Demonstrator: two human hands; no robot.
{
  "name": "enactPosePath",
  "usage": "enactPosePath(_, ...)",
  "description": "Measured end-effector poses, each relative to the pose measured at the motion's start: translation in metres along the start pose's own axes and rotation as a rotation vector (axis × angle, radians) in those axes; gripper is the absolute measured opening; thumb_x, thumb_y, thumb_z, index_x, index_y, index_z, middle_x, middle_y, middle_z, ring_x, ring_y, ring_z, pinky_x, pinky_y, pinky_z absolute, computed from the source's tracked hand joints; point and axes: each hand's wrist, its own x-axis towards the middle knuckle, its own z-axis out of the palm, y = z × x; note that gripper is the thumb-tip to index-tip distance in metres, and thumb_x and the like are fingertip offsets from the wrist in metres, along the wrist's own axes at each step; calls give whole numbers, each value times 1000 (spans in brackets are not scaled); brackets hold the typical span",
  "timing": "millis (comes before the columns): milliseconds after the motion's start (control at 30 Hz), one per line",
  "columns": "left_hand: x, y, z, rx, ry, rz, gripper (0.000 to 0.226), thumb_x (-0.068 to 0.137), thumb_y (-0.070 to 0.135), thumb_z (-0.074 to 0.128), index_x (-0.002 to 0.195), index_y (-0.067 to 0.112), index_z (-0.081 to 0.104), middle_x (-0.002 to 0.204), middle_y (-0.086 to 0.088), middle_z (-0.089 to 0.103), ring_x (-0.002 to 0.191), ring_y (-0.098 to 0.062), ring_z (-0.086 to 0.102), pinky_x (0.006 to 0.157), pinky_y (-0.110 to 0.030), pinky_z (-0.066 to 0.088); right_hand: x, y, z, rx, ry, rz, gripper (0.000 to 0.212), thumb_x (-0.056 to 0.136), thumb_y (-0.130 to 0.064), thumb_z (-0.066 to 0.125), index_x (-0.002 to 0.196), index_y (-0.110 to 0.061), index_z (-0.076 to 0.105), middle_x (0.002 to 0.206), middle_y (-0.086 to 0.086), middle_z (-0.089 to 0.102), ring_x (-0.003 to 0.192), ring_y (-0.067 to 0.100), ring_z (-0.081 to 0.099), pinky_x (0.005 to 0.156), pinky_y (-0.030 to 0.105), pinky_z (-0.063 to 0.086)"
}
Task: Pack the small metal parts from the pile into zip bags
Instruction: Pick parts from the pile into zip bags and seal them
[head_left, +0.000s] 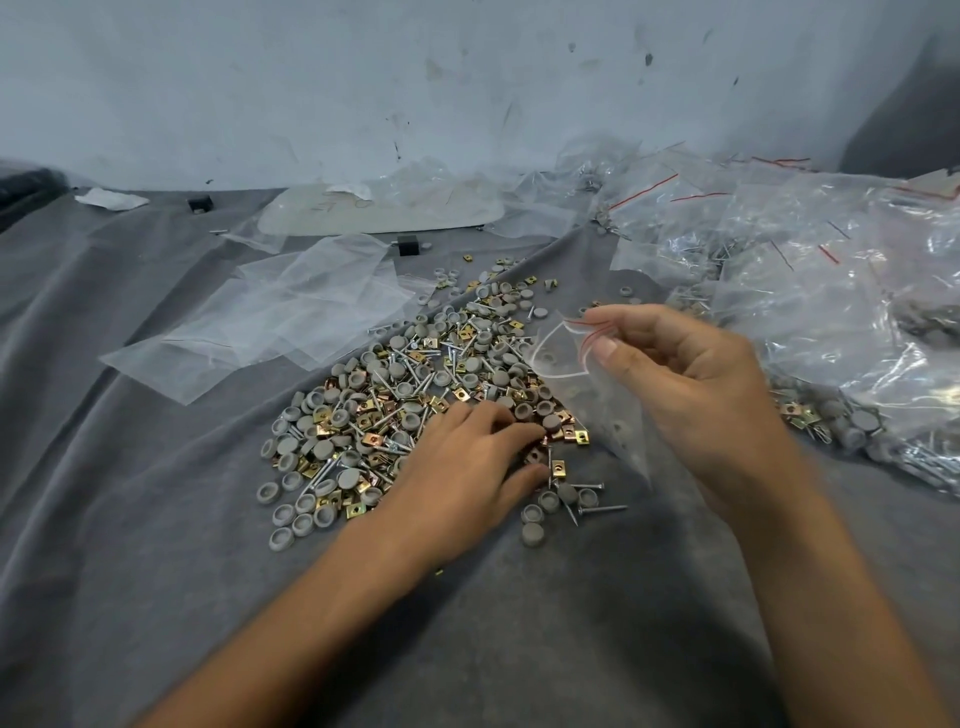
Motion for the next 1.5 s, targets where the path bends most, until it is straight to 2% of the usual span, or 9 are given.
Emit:
enactPosePath(167, -6, 3, -9, 16, -13, 51, 40, 100, 50, 46, 136, 33, 53, 126, 9, 53, 117, -14, 48, 104, -34, 37, 0, 0, 0, -10, -9, 5, 21, 94, -9, 70, 107, -24, 77, 98, 1, 78, 92, 12, 73, 85, 21, 56)
enactPosePath(333, -21, -13, -20, -31, -80, -10, 34, 93, 44, 55, 124, 31, 55, 120, 11, 53, 116, -12, 47, 103, -30, 38, -1, 0, 0, -27, -17, 9, 22, 94, -10, 71, 105, -27, 78, 99, -1, 78, 95, 16, 74, 88, 25, 58)
enactPosePath(500, -25, -21, -25, -18, -171, -3, 50, 98, 49, 54, 144, 32, 46, 131, 9, 46, 125, -11, 41, 109, -29, 33, -2, -1, 5, -29, -37, 32, 23, 94, -8, 70, 105, -27, 77, 98, -1, 78, 95, 18, 73, 89, 28, 58)
enactPosePath(700, -23, -16, -27, -59, -174, -10, 35, 95, 44, 60, 128, 32, 57, 115, 11, 47, 107, -11, 51, 94, -30, 45, -2, 0, 6, -40, -42, 32, 22, 94, -7, 70, 106, -24, 78, 97, -1, 78, 93, 17, 73, 88, 28, 58)
enactPosePath(833, -16, -10, -31, -169, -162, -40, 22, 88, 33, 67, 107, 34, 55, 101, 16, 50, 92, -7, 51, 77, -25, 41, -3, 1, 9, -31, -67, 33, 24, 93, -6, 70, 103, -27, 78, 95, -5, 78, 87, 7, 72, 81, 21, 57)
enactPosePath(1067, -15, -8, -27, -227, -103, -55, 16, 92, 31, 65, 108, 32, 65, 101, 14, 67, 90, -3, 57, 75, -22, 41, -2, 2, 10, -29, -73, 25, 25, 93, -5, 70, 101, -27, 77, 92, -5, 78, 85, 6, 70, 81, 20, 56)
enactPosePath(1233, -15, -16, -28, -380, -25, -116, 10, 93, 34, 67, 103, 32, 69, 76, 22, 59, 68, 8, 52, 62, -18, 36, -4, 0, 11, -19, -74, 32, 25, 93, -4, 69, 102, -25, 77, 93, -3, 78, 85, 7, 70, 83, 23, 57)
enactPosePath(1367, -14, -23, -32, -513, 19, -162, 7, 95, 34, 67, 89, 36, 64, 73, 18, 58, 62, 5, 51, 61, -24, 36, -4, 0, 10, -36, -83, 32, 24, 93, -5, 69, 103, -26, 77, 94, -3, 78, 85, 7, 70, 81, 22, 56)
enactPosePath(1500, -17, -30, -39, -619, 50, -157, 9, 101, 32, 57, 92, 30, 58, 68, 16, 55, 58, -3, 46, 57, -27, 39, -4, 2, 10, -72, -111, 35, 24, 93, -7, 70, 103, -28, 77, 93, -5, 78, 85, 6, 69, 80, 19, 54)
